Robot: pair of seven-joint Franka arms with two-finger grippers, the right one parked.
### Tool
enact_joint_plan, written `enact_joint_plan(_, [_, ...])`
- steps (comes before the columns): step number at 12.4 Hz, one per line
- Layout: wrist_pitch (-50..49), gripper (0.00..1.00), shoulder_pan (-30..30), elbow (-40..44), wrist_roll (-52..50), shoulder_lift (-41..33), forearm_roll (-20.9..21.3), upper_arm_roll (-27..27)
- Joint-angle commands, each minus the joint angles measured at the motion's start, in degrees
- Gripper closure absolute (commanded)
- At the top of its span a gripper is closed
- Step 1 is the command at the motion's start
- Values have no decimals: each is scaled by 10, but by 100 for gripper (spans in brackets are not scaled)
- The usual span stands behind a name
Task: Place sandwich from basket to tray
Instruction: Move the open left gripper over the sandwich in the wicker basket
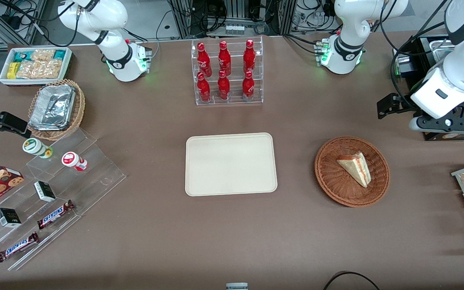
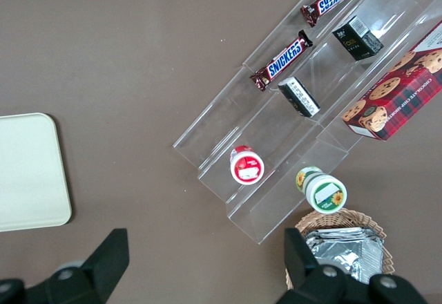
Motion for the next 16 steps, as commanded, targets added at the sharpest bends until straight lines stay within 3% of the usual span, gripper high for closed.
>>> enact_joint_plan(1, [7, 0, -1, 0, -7, 0, 7, -2])
enact_joint_plan(16, [128, 0, 0, -125, -8, 40, 25, -1])
